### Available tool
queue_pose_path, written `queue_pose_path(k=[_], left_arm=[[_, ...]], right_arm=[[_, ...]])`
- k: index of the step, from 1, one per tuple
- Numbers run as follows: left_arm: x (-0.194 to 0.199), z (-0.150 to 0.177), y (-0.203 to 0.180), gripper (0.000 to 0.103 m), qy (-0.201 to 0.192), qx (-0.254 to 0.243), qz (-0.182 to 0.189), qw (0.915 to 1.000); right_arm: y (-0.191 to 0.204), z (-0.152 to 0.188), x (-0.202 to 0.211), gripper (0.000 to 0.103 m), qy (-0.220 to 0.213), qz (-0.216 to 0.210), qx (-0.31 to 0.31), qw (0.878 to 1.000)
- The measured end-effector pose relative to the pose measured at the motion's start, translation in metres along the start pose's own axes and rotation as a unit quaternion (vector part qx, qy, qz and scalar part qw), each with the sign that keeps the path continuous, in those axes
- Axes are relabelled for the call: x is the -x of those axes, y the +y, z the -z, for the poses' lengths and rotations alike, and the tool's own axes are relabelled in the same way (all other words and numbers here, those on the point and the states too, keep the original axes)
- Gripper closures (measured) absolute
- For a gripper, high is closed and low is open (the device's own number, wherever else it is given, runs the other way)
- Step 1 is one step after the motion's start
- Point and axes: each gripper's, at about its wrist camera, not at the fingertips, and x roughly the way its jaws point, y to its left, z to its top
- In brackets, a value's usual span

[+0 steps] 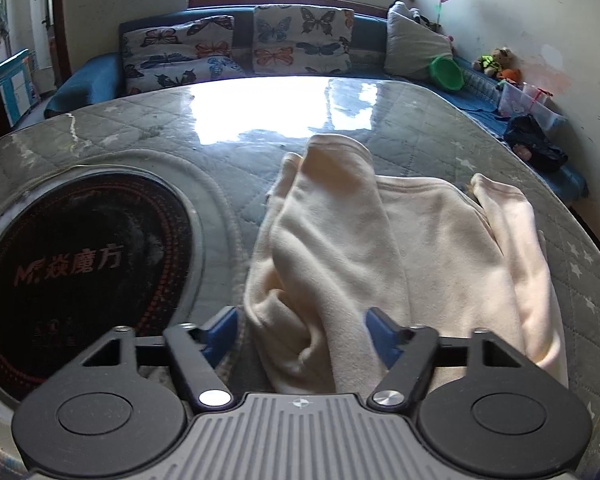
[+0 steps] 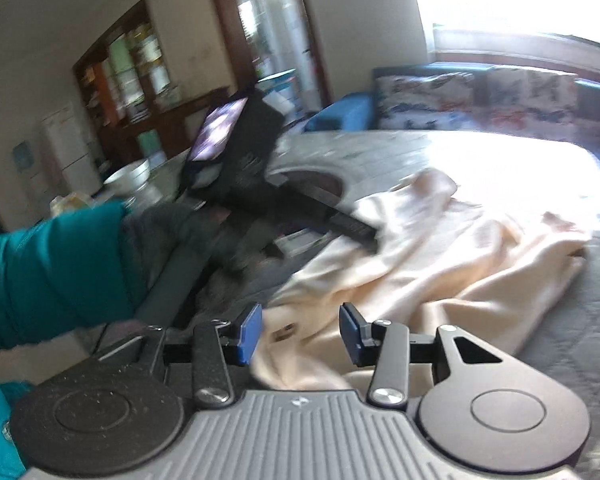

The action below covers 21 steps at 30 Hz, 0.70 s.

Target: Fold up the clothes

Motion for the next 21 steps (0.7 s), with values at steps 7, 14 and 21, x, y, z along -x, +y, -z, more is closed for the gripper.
queue_pose_path(k=[7, 14, 21], left_arm=[[0.005, 0.001, -0.004, 0.075, -0.026, -0.02, -0.009, 0.9994], [0.013, 0.006, 0.012, 0.077, -0.043, -0.01, -0.046, 0.998], [0.02, 0.009, 0.056, 0.078, -0.05, 0.027, -0.09, 0.9943]], right_arm=[[-0.061, -0.005, -0.017, 0.048, -0.001, 0.109, -0.083, 0.991], [-0.078, -0.008, -0.076, 0.047, 0.027, 0.141, -0.09, 0.985], [-0.05, -0.029, -0.124, 0.044, 0.029, 0.131, -0.046, 0.99]])
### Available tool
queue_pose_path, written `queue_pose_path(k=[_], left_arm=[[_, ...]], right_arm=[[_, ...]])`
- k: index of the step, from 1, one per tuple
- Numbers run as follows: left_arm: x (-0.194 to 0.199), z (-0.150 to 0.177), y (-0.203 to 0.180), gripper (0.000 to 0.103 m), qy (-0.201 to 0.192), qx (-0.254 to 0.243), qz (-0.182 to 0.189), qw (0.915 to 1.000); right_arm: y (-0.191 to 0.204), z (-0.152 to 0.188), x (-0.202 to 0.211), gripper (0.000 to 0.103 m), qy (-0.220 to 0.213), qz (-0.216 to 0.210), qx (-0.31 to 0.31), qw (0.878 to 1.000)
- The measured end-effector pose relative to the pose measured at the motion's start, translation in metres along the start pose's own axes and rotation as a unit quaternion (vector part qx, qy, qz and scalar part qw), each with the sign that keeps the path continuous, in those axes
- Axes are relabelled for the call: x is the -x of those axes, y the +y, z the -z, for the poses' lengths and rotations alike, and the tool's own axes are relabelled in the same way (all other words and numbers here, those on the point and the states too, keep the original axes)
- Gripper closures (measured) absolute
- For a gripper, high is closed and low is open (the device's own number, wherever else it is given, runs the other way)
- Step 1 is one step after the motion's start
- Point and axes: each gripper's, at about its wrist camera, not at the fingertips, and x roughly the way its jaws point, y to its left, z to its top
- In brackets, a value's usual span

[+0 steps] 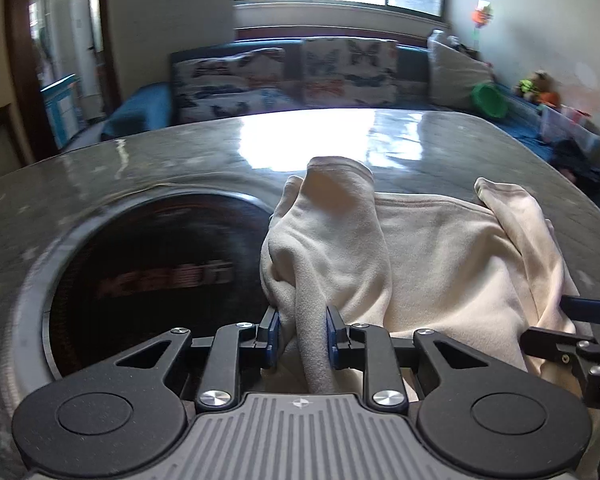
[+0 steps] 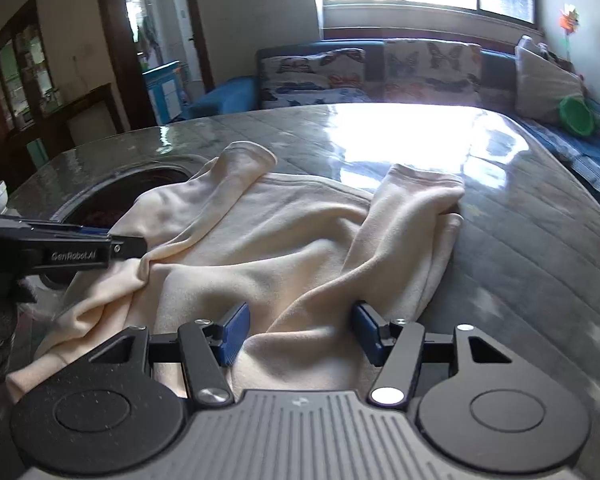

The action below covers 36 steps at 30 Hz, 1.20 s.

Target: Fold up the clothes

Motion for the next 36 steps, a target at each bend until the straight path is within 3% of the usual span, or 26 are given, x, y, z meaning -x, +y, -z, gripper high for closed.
queue_pose_path(k=[11, 16, 19, 25, 29, 36], left_arm=[[0.011, 0.007, 0.101, 0.078, -0.007, 0.077, -0.089, 0.993], [0.022, 0.016, 0.136, 0.078, -0.004, 0.094, -0.112, 0.9892], [0.028, 0.021, 0.146, 0.077, -0.002, 0.102, -0.105, 0.9893], [0.037, 0.021, 0.151, 0.063, -0.01, 0.095, -0.094, 0.991], [0.049, 0.015, 0.152, 0.057, -0.026, 0.097, -0.086, 0.9912], [0.052, -0.002, 0.134, 0.057, -0.031, 0.085, -0.036, 0.9953]], right_arm=[[0.092, -0.034, -0.059, 0.042, -0.009, -0.049, 0.07, 0.996], [0.131, -0.039, -0.072, 0.041, 0.0, -0.082, 0.11, 0.991], [0.142, -0.045, -0.073, 0.041, 0.014, -0.101, 0.125, 0.987], [0.12, -0.081, -0.062, 0.048, 0.01, -0.122, 0.095, 0.988], [0.106, -0.113, -0.073, 0.051, 0.0, -0.093, 0.091, 0.991], [0.094, -0.153, -0.118, 0.062, 0.008, -0.061, 0.073, 0.995]])
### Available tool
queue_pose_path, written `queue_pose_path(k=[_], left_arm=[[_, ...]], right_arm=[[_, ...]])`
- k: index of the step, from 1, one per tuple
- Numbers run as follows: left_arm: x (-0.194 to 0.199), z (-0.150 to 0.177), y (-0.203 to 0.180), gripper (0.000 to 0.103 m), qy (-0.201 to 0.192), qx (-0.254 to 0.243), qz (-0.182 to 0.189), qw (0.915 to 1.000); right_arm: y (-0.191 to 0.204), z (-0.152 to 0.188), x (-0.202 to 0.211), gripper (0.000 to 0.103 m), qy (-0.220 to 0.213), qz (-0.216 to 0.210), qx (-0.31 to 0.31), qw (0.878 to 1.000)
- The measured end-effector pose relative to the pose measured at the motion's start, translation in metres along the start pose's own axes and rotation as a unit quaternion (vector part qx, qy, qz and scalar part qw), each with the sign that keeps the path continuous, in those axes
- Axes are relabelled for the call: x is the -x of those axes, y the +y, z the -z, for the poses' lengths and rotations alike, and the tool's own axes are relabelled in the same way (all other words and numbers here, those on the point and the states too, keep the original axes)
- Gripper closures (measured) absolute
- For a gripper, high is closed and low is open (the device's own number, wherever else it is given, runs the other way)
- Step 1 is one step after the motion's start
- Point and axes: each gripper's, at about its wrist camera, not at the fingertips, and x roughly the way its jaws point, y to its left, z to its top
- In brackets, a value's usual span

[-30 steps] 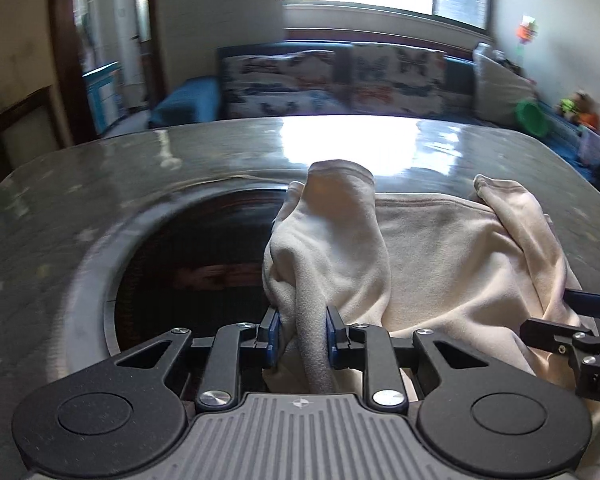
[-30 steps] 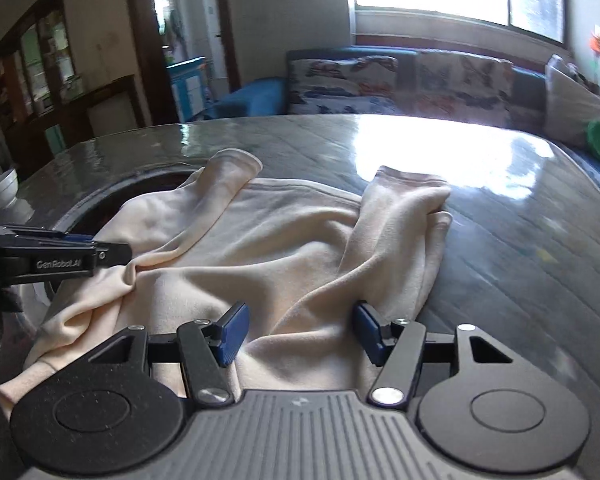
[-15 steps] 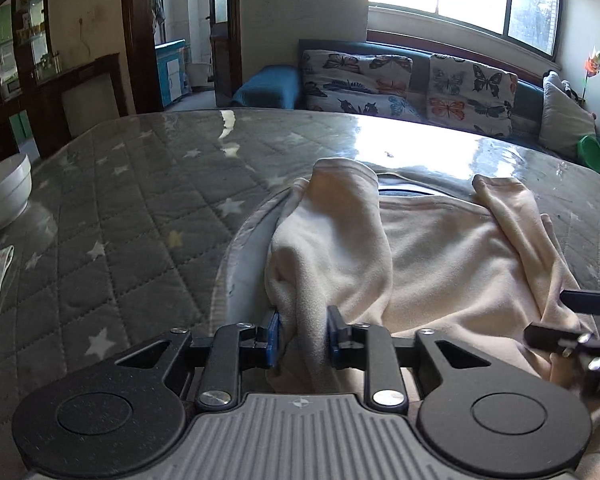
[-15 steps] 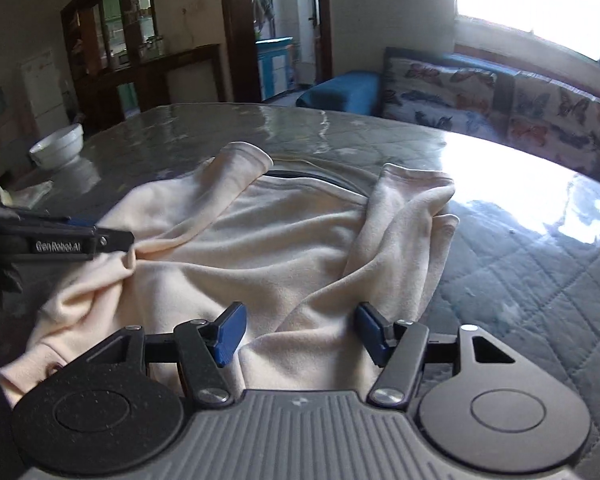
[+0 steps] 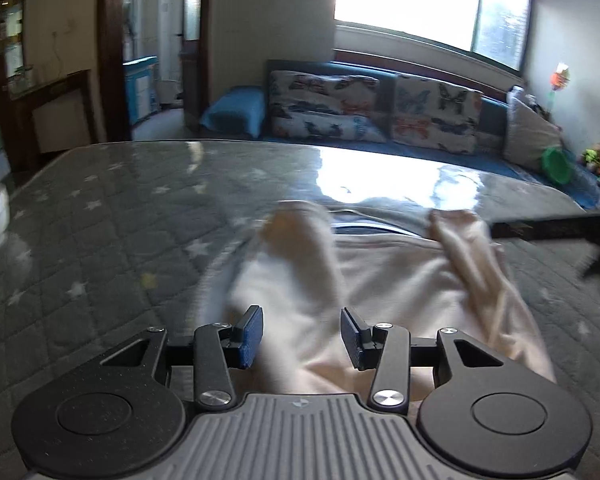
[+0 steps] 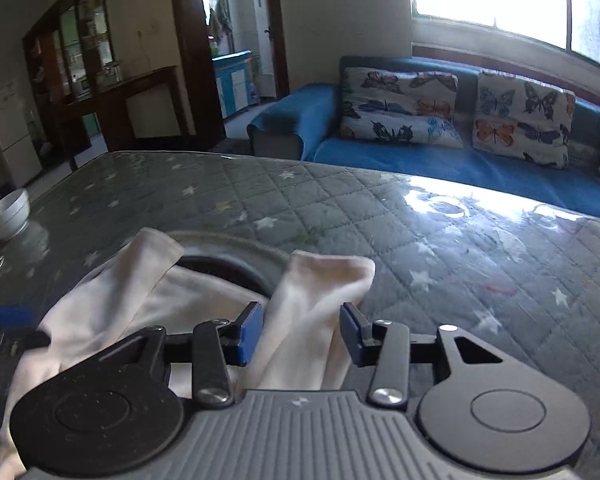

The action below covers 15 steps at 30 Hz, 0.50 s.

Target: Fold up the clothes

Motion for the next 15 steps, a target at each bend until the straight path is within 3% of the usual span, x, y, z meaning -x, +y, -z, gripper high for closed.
queue_pose_path(k=[7, 11, 15], left_arm=[[-0.011, 0.002, -0.027, 0.057, 0.024, -0.03, 0.055, 0.9977], [-0.012, 0.012, -0.041, 0.057, 0.037, -0.049, 0.081, 0.9948], [-0.013, 0.021, -0.052, 0.054, 0.048, -0.063, 0.092, 0.9927]], right_arm=[[-0.021, -0.013, -0.05, 0.061, 0.031, 0.038, -0.032, 0.998], [-0.037, -0.014, -0.069, 0.062, 0.043, 0.027, -0.073, 0.996], [-0.043, -0.015, -0.075, 0.081, 0.038, 0.007, -0.087, 0.995]])
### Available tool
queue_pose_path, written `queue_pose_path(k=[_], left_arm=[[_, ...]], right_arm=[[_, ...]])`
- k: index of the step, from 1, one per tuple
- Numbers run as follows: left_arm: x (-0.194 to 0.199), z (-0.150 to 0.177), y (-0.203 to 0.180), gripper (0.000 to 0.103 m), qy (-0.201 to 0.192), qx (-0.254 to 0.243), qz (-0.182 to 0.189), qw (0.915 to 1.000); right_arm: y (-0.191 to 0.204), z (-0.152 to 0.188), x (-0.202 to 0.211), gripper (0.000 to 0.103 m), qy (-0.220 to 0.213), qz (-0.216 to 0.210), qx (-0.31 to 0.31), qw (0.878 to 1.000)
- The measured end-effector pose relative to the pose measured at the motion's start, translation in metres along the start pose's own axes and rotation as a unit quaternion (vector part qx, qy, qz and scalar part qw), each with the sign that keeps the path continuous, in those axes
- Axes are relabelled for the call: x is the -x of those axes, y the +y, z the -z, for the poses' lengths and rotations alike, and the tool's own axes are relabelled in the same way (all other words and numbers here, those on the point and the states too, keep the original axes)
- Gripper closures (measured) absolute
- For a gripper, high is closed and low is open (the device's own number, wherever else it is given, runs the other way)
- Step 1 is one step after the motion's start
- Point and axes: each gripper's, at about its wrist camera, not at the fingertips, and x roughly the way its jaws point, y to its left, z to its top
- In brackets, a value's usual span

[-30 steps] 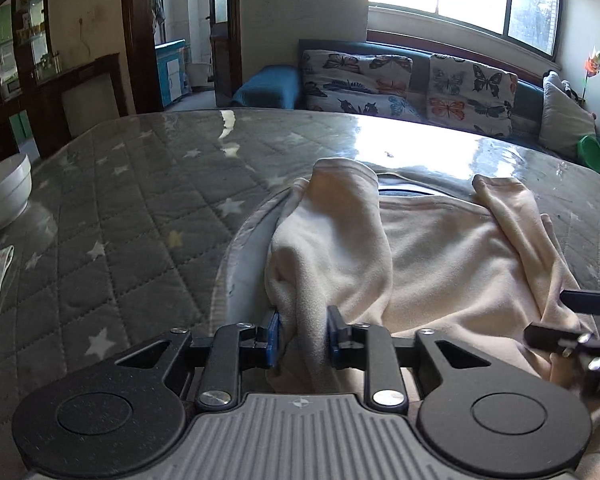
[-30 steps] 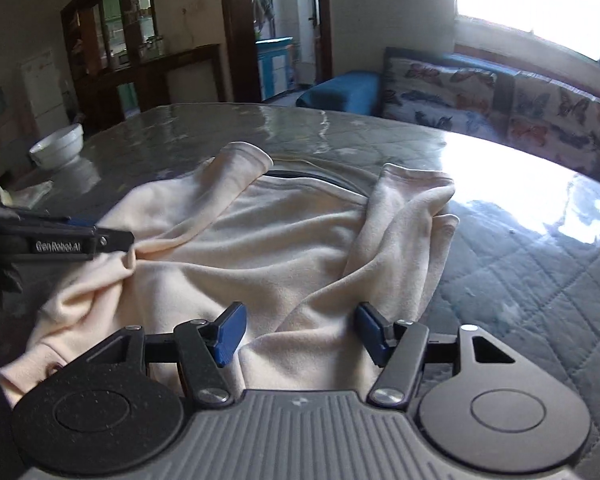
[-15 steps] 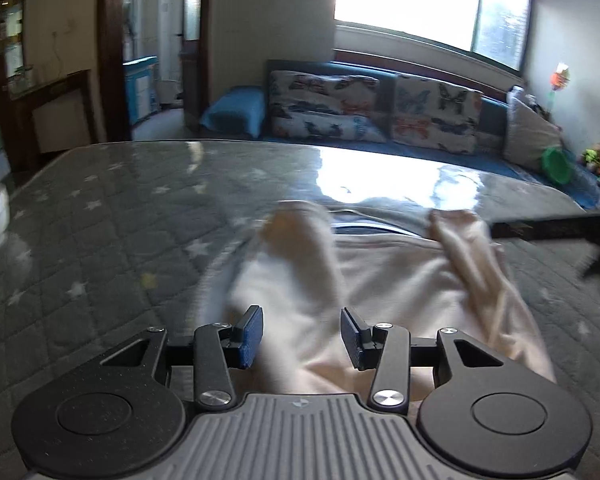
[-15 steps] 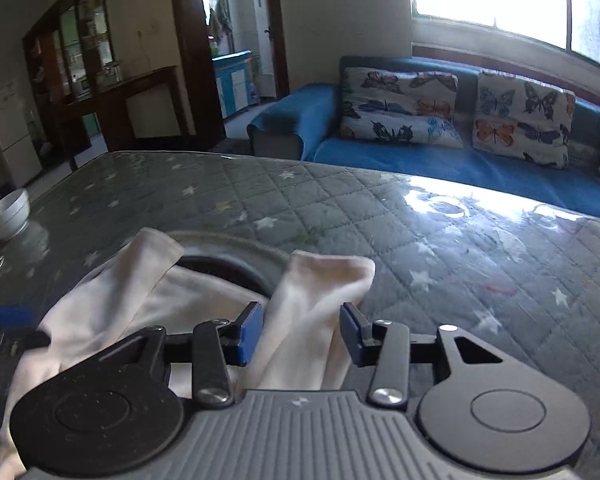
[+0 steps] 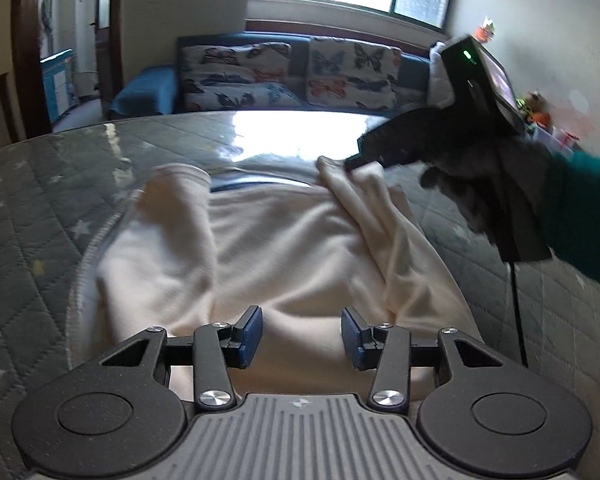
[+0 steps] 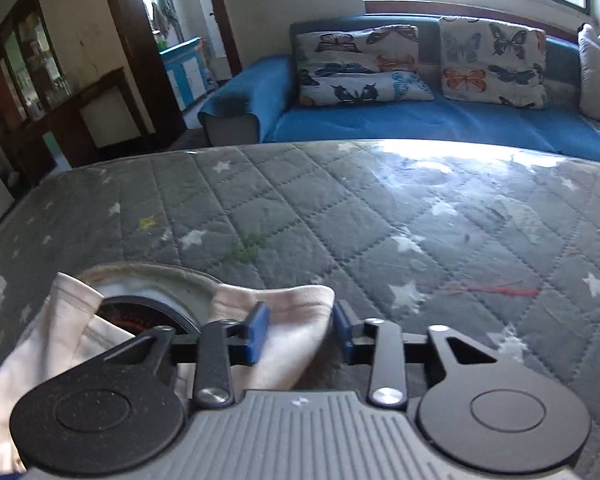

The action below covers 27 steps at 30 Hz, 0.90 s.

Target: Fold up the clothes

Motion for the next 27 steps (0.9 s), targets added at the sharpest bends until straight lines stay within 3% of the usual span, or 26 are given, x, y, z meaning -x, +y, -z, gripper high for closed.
queue_pose_path(k=[3, 6, 10, 12, 14, 18, 27], left_arm=[[-0.002, 0.004, -0.004, 0.053, 0.007, -0.002, 0.002, 1.0], [0.001, 0.007, -0.005, 0.051, 0.006, -0.004, 0.007, 1.0], [0.01, 0.009, -0.012, 0.049, 0.001, -0.012, 0.023, 0.9997], [0.012, 0.009, -0.016, 0.049, 0.0, -0.022, 0.028, 0.9994], [0.011, 0.009, -0.019, 0.048, 0.001, -0.028, 0.028, 0.9992], [0.009, 0.011, -0.021, 0.048, 0.006, -0.032, 0.026, 0.9991], [0.008, 0.02, -0.029, 0.047, 0.009, -0.062, 0.036, 0.9974]], right_arm=[[-0.003, -0.001, 0.0, 0.094, -0.002, -0.009, -0.009, 1.0], [-0.004, -0.001, 0.002, 0.096, -0.006, -0.012, -0.014, 1.0], [-0.007, -0.001, 0.003, 0.096, -0.005, -0.013, -0.025, 1.0], [-0.007, -0.001, 0.001, 0.089, -0.003, -0.019, -0.032, 0.999], [-0.006, -0.001, -0.002, 0.089, -0.004, -0.022, -0.034, 0.999], [0.004, 0.0, 0.003, 0.098, -0.017, -0.007, -0.013, 1.0], [-0.005, -0.001, 0.085, 0.099, -0.08, 0.072, 0.056, 0.993]])
